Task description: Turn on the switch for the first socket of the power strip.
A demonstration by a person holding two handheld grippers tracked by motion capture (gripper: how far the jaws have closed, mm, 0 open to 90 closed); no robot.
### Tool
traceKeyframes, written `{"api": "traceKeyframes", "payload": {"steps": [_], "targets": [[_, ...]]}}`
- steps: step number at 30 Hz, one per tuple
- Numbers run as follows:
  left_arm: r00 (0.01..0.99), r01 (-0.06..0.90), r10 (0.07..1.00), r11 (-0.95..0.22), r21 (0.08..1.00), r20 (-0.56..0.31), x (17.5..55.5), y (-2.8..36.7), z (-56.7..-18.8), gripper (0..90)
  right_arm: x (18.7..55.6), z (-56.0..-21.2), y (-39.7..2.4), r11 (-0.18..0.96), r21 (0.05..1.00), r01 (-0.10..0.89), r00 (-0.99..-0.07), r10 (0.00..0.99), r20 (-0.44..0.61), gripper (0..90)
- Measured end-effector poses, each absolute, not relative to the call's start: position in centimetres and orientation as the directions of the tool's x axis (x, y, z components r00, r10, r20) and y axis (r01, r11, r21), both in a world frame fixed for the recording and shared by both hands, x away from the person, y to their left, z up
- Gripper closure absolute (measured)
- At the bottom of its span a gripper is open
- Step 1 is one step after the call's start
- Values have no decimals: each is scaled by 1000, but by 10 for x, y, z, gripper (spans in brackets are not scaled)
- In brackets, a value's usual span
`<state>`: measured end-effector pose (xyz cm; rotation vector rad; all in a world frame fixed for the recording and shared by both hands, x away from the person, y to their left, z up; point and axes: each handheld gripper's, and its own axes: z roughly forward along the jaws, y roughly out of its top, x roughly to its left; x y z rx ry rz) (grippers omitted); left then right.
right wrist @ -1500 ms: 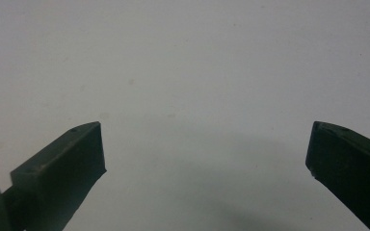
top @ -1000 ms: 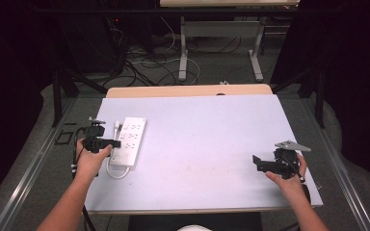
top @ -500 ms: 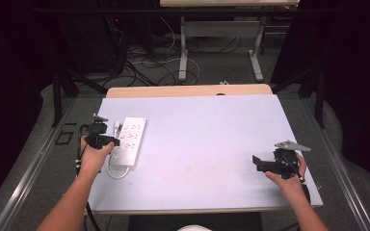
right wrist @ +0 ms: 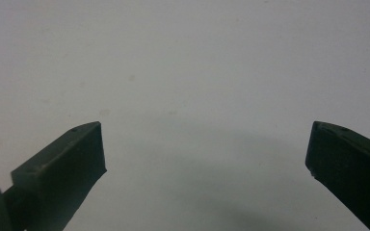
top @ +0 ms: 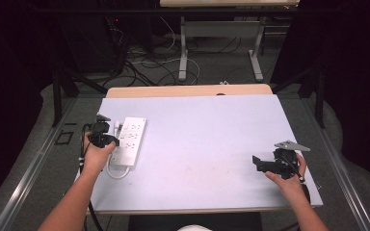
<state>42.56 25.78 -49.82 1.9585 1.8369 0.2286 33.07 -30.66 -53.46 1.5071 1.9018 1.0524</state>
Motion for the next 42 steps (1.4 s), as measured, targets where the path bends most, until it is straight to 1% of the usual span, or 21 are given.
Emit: {"api": "traceKeyframes", "payload": {"steps": [7,16,20,30,42], "targets": [[101,912,981,-26,409,-163,427,257,-501,897,330,-534,-307,96,805,586,-277,957,88,0],[92,919,983,-23,393,-157,429,257,-505,899,331,-535,-307,103,804,585,-282,956,82,0],[89,917,985,-24,399,-145,429,257,-507,899,331,-535,-307,104,804,585,-283,956,83,0],[71,919,986,-6,394,-151,431,258,-507,894,331,-535,-306,107,803,586,-285,955,81,0],[76,918,987,-13,397,-145,431,258,-507,893,331,-535,-306,110,803,585,-287,955,78,0]]}}
